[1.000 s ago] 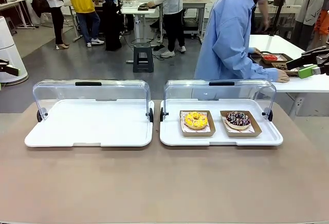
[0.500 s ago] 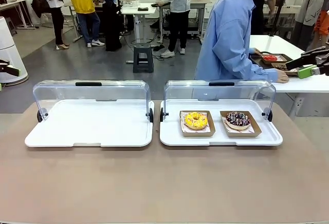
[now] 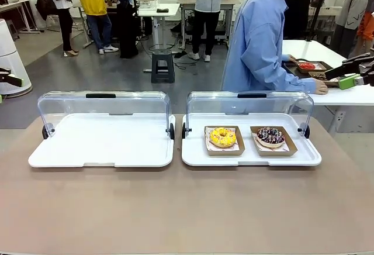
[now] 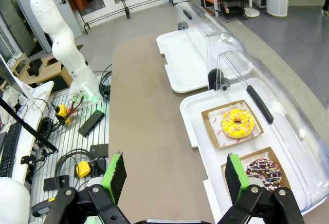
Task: Provide the desired donut to the person.
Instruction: Place the picked Paper togo box onto the Handle tray extended by the person.
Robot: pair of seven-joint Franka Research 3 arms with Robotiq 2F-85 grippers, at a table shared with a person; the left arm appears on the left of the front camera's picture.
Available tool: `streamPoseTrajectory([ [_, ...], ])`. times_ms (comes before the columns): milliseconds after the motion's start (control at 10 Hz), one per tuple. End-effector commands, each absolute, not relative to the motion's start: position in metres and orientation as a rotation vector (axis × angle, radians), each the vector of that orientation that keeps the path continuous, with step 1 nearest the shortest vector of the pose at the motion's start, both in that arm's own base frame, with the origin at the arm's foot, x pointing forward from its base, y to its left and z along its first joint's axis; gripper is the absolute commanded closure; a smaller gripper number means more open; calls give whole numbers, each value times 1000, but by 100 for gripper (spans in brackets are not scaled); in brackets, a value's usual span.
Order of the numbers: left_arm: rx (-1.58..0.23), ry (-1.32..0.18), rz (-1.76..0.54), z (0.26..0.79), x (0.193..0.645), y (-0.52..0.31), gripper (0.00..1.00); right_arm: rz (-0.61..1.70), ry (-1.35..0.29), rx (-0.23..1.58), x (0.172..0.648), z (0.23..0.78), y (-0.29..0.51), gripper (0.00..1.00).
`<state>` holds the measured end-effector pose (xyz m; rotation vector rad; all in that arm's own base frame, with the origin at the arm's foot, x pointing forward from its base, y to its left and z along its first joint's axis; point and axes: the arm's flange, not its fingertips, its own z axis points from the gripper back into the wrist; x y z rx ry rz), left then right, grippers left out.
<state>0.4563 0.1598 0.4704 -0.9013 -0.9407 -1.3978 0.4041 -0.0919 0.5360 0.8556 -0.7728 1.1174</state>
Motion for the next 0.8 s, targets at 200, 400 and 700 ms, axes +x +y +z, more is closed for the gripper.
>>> streamPoseTrajectory([
  [200,-909,-952,-1396,472,456,159,0,1122,-786,866,404,537,-91,0],
  [400,-909,-952,-1396,472,456,159,0,1122,-786,866,404,537,-91,0],
  [700,-909,-952,-1396,472,456,159,0,1122,-786,866,404,537,-91,0],
])
